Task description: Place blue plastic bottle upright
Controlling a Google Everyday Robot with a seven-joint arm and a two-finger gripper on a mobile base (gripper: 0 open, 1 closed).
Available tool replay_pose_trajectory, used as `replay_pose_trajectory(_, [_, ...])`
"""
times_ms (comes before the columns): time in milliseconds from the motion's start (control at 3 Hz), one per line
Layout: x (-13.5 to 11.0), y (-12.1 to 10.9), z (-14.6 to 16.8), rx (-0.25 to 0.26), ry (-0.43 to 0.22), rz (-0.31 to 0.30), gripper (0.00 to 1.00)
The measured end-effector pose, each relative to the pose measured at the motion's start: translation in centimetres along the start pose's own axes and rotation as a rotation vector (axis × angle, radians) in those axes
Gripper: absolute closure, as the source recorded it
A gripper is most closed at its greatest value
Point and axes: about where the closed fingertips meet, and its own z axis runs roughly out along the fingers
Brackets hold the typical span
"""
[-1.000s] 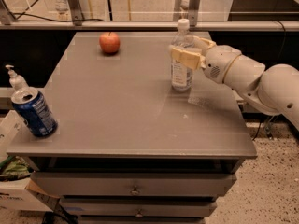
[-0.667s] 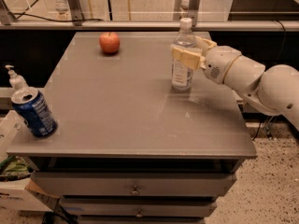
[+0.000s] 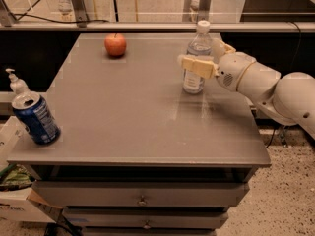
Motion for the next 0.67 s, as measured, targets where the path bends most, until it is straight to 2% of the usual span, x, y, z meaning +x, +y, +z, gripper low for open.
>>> replay_pose_trajectory(667, [0.29, -0.45, -1.41, 0.028, 0.005, 0.001, 0.00])
